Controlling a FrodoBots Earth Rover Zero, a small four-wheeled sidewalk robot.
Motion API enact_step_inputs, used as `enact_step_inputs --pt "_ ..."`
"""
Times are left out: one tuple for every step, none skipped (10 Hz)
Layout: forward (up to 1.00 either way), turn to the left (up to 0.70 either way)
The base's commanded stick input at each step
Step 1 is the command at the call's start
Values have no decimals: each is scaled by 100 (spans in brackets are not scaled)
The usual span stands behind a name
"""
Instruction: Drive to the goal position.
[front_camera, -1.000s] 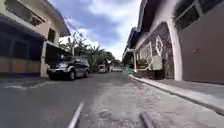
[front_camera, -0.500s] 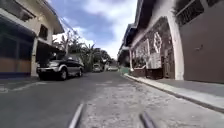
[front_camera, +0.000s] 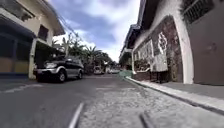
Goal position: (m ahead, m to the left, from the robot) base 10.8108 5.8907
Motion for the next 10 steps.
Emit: enact_step_inputs --pt "85 0" --pt "85 0" --pt "85 0" --pt "85 0" --pt "85 0" --pt "85 -17" --pt "85 -34" --pt "85 -34" --pt "85 -34" --pt "85 -34"
